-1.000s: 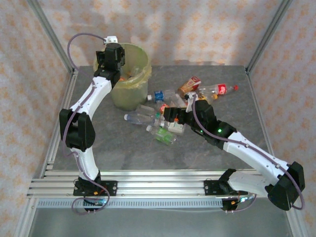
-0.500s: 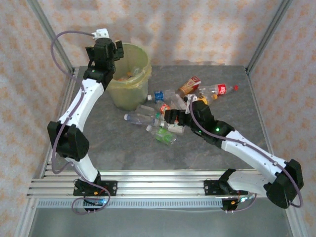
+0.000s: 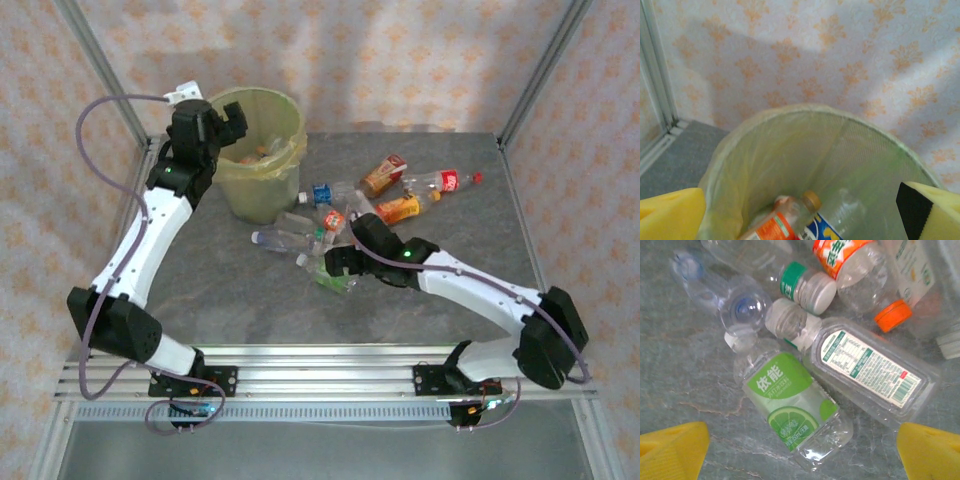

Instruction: Put the plastic bottles in the bin

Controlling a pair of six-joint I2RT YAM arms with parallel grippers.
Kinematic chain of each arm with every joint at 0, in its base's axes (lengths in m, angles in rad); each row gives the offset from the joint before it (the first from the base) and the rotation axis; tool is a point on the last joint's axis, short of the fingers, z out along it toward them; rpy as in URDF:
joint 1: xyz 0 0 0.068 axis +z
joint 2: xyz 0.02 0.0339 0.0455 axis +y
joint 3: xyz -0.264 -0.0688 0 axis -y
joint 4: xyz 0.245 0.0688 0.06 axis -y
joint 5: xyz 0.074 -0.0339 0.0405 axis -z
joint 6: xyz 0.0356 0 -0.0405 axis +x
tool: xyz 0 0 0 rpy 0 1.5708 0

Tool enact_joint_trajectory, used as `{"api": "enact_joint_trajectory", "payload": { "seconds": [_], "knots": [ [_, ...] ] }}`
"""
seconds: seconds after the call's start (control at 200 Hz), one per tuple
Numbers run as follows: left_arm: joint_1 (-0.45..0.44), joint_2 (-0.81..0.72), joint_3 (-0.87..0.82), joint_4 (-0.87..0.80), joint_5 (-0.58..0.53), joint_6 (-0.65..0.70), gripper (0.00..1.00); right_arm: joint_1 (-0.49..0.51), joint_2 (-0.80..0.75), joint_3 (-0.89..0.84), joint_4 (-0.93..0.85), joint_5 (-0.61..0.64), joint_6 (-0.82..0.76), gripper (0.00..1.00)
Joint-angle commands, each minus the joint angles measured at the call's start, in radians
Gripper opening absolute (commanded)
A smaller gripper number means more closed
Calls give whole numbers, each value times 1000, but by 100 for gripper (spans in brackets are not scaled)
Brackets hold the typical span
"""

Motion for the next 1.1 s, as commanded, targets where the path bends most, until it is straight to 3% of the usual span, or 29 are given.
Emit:
{"api": "enact_joint_trajectory", "payload": {
  "seconds": [0.0,0.24,0.641,1.096],
  "knots": [
    [7,-75,-48,-44,14,-113,100,36,63,57,-86,69,-35,95],
    [7,-212,-182,-87,15,-195,100,95,217,165,-164,138,-80,93],
    [7,-439,-353,-167,-26,-294,100,105,380,268,-209,133,-128,90],
    [8,-477,-410,-219,10,-331,100,130,430,261,-238,120,-112,82]
  ]
}}
